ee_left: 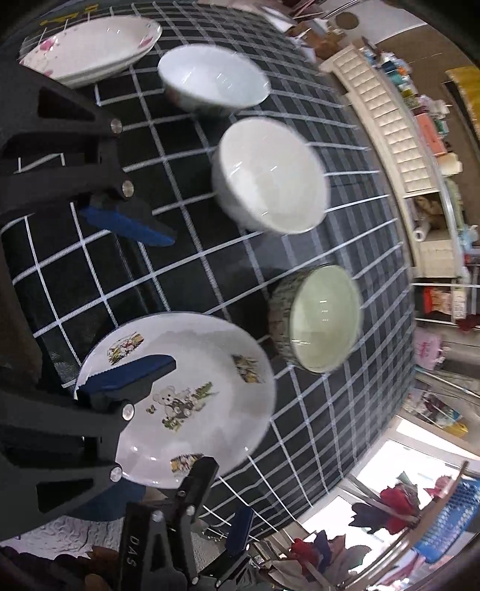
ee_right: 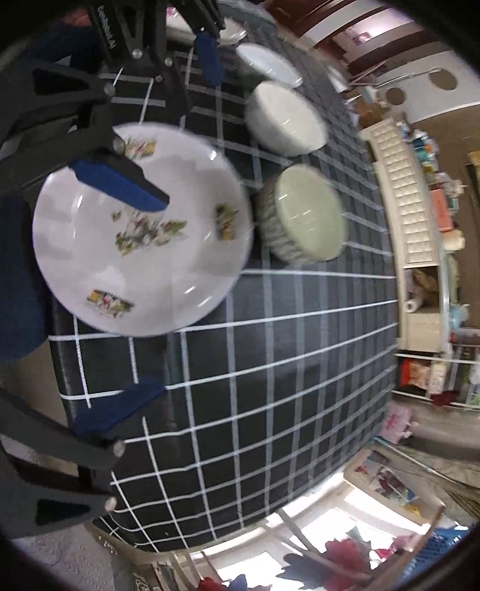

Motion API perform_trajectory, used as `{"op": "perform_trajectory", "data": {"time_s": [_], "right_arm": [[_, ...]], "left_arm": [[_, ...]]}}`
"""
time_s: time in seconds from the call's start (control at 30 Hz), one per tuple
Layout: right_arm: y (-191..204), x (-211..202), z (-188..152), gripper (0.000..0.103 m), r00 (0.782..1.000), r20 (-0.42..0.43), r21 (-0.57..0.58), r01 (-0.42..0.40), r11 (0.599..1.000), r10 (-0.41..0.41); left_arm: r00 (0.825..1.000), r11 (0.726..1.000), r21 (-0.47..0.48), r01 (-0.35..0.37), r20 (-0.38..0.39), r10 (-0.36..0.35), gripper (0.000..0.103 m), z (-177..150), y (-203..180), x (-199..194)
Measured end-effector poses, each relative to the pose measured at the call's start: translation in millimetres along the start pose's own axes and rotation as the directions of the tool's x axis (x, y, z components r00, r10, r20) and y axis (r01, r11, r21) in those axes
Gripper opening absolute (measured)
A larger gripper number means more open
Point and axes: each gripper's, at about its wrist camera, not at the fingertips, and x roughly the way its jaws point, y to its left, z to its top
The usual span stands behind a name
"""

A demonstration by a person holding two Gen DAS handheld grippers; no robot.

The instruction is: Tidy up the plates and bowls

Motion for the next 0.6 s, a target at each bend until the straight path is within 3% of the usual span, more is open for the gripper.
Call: {"op": "perform_trajectory", "data": {"time_s": [0.23, 0.5, 0.6], "right_arm": [[-15, 27, -5, 0.098, 0.999, -0.049, 0.032, 0.011, 0.999, -0.01], [-18, 45, -13, 0.097, 0.996, -0.091, 0.055, 0.025, 0.998, -0.02], [-19, 51, -17, 0.083, 0.994, -0.111, 0.073, -0.012, 0.997, 0.02]], "left_arm": [[0.996, 1.0, -0.02, 0.008, -0.083, -0.009, 0.059, -6, -4, 39], [0.993, 0.999, -0.039, 0.029, -0.111, -0.033, 0.059, -9, -11, 53], [0.991, 0.998, -0.055, 0.025, -0.127, -0.032, 0.059, -10, -9, 57]]}}
